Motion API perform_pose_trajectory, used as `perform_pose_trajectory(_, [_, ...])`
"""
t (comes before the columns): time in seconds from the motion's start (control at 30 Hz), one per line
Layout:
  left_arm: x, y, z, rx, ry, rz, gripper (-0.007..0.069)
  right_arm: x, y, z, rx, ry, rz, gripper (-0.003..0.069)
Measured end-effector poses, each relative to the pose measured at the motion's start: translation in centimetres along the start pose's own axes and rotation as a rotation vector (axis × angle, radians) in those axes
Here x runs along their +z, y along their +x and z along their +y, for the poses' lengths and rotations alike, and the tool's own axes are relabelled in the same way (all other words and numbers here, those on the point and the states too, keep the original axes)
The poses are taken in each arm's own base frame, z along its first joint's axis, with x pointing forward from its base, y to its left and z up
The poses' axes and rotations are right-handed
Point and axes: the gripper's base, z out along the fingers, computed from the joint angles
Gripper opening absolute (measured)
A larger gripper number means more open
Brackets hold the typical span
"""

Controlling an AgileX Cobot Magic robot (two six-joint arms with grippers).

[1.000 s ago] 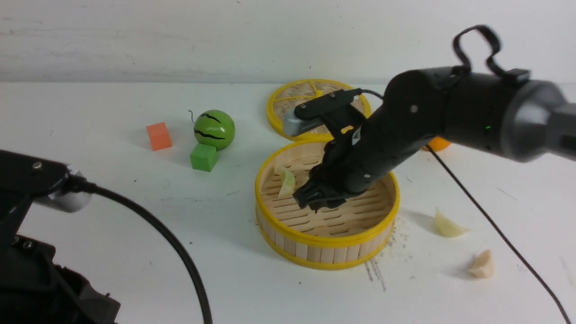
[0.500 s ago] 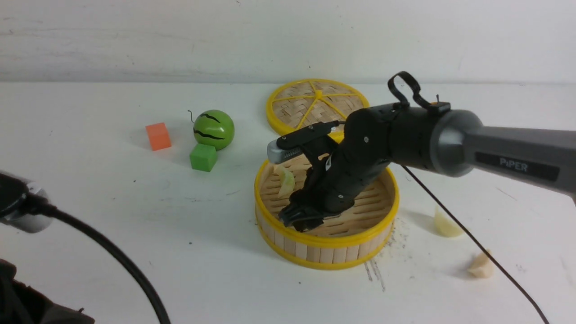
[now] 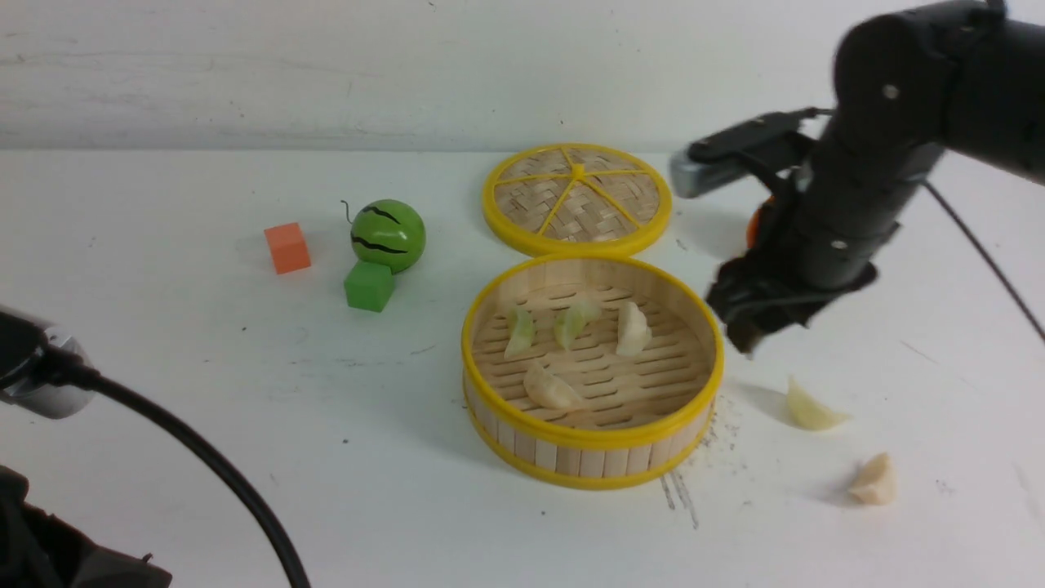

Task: Put the dumplings into the steamer on the white table.
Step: 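Reach for and grasp a dumpling lying on the table beside the steamer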

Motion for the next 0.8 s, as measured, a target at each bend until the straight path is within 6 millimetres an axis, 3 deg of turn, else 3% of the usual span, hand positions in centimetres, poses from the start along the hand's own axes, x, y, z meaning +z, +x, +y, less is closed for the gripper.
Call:
perform_pose_trajectory(0.13, [0.0, 0.0, -0.1, -0.007, 0.014, -0.004, 0.0004, 3.1, 2.6, -3.9, 0.039, 0.018, 0.078, 0.0477])
perform_pose_trajectory(0.27, [0.0, -0.2, -0.2, -0.008, 0.018, -0.021, 0.0006, 6.0, 3.4, -4.3, -0.039, 0.0, 0.081, 0.0477])
perform_pose_trajectory(0.4, [0.0, -0.2, -0.2, -0.008, 0.019, -0.025, 0.0008, 8.4, 3.1, -4.4, -0.079, 0.004, 0.033, 0.0477])
perform_pose_trajectory(0.6, [0.0, -0.2, -0.2, -0.006, 0.019, -0.025, 0.0013, 10.3, 2.7, -4.6, -0.083, 0.017, 0.0, 0.0465])
perform_pose_trajectory(0.7, [0.0, -0.2, -0.2, -0.006, 0.019, -0.024, 0.0015, 11.1, 2.7, -4.6, -0.083, 0.016, 0.005, 0.0404])
perform_pose_trajectory(0.8, [0.0, -0.2, -0.2, -0.006, 0.019, -0.024, 0.0014, 11.3, 2.7, -4.7, -0.084, 0.019, 0.003, 0.024])
